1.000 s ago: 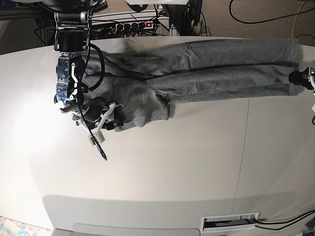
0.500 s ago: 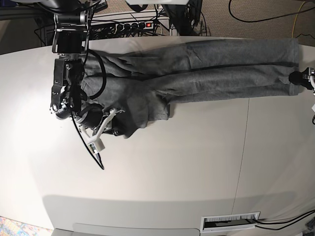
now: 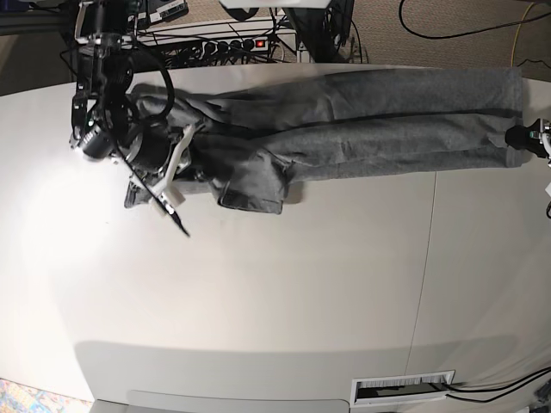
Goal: Fold the T-shirt properly
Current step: 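Press the right gripper onto the shirt end and grasp it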
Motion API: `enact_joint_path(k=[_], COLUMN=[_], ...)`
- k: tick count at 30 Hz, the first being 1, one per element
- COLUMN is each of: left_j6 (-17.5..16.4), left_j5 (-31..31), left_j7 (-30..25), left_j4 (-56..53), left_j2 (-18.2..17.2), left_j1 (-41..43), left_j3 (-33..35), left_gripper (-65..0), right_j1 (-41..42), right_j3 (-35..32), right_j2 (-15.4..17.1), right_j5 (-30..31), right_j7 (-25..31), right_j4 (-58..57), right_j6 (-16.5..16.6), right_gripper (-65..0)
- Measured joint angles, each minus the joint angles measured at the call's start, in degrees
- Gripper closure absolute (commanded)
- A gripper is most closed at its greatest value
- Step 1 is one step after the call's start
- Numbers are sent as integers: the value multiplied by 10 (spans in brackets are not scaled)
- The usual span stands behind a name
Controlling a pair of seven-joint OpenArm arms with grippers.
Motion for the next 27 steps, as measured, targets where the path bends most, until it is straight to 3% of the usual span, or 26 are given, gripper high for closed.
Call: enact_joint_path(k=[14, 19, 20, 23, 27], left_j6=[0, 0, 0, 0, 0], left_j5=[0, 0, 0, 0, 0], left_j7=[0, 0, 0, 0, 0], left_j4=[0, 0, 0, 0, 0], left_j2=[0, 0, 0, 0, 0], left_j1=[0, 0, 0, 0, 0], left_j3=[0, 0, 0, 0, 0], left_gripper=[-65, -65, -65, -65, -65], right_j1=[-129, -130, -130, -130, -114], right_j3=[148, 154, 154, 154, 156], right_j2=[14, 14, 14, 14, 9], right_j5=[13, -43, -47, -74, -84], right_j7=[7, 16, 17, 28, 41], right_j4=[95, 95, 95, 95, 102], right_j6=[0, 0, 0, 0, 0], right_gripper=[0, 0, -10, -185, -214])
